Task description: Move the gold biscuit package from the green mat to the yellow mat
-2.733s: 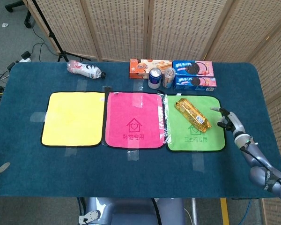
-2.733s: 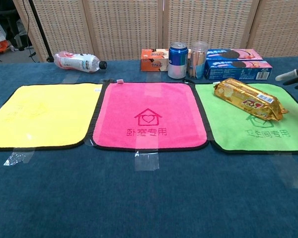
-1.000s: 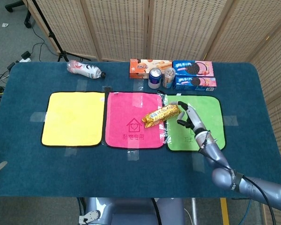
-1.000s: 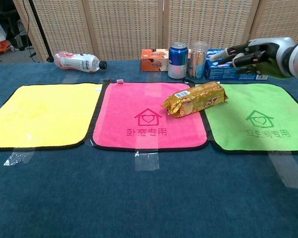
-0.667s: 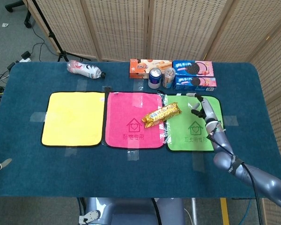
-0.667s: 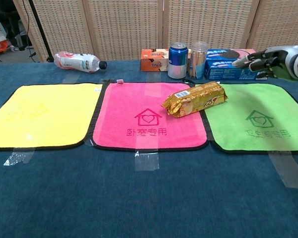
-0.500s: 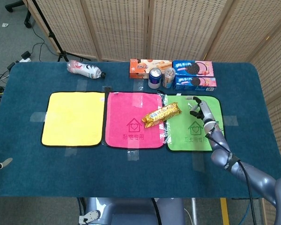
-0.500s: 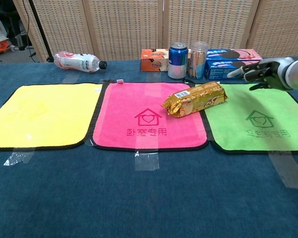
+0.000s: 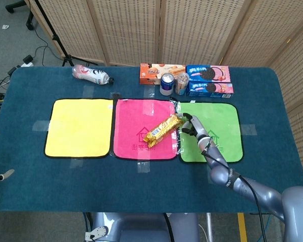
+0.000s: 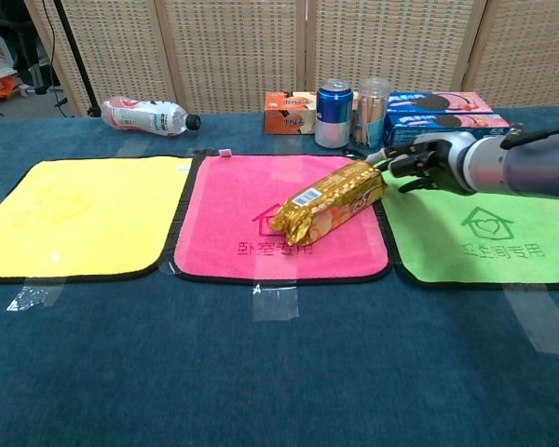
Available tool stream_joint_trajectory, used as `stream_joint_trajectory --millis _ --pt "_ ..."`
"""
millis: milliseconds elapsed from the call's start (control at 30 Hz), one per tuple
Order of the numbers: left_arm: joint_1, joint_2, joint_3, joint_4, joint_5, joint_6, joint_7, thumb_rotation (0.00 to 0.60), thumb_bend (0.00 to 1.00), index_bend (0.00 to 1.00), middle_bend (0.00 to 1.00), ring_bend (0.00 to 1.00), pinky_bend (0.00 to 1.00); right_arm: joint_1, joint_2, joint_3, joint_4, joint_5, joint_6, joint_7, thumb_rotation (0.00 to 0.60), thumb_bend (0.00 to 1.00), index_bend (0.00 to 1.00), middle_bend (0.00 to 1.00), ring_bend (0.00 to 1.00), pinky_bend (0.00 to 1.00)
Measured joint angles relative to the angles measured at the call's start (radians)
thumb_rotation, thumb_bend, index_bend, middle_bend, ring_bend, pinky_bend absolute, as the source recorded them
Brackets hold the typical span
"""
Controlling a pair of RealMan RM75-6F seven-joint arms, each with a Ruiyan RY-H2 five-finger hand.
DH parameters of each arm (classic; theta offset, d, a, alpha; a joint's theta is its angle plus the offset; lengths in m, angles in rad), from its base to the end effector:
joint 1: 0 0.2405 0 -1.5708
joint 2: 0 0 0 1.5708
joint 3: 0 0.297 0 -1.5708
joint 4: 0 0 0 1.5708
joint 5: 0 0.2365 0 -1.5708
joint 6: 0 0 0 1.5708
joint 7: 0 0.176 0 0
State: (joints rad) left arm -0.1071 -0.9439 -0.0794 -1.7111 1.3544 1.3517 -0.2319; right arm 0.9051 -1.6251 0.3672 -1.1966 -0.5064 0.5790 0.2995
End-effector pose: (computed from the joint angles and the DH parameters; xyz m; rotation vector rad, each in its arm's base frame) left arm -0.3708 0.2302 0.2006 -1.2433 -1.1361 -0.9246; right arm -0.1819 -0.4920 -0.0750 1.0935 -2.0659 1.1139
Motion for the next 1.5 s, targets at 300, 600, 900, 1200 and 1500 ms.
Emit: stream_joint_trajectory --millis 300,600,900,1200,1500 --pt "0.002 0.014 0.002 0.019 0.015 -0.005 -0.066 0.600 0.05 0.00 0.00 0.00 0.00 0.081 -0.115 0.002 -0.095 0.090 0.163 -0.154 0.600 1.00 0.25 0.13 0.00 0.10" --pt "0.003 0.015 0.004 0.041 0.019 -0.009 -0.090 0.600 0.05 0.00 0.00 0.00 0.00 0.109 -0.157 0.038 -0.127 0.074 0.234 -0.214 0.600 1.00 0.25 0.13 0.00 0.10" --pt "-0.013 0.004 0.011 0.061 0.060 -0.017 -0.075 0.600 0.06 0.00 0.00 0.00 0.00 -0.001 -0.004 -0.005 -0.280 -0.288 0.358 -0.211 0.600 0.48 0.11 0.00 0.00 0.02" --pt "-0.073 -0.010 0.014 0.083 0.178 -0.020 0.042 0.600 0.11 0.00 0.00 0.00 0.00 -0.251 0.230 -0.225 -0.334 -0.783 0.726 -0.321 0.600 0.00 0.00 0.00 0.00 0.00" --pt "-0.235 -0.031 0.009 0.088 0.381 -0.086 0.160 0.600 0.68 0.00 0.00 0.00 0.00 -0.557 0.385 -0.391 -0.328 -0.945 1.036 -0.350 0.600 0.00 0.00 0.00 0.00 0.00"
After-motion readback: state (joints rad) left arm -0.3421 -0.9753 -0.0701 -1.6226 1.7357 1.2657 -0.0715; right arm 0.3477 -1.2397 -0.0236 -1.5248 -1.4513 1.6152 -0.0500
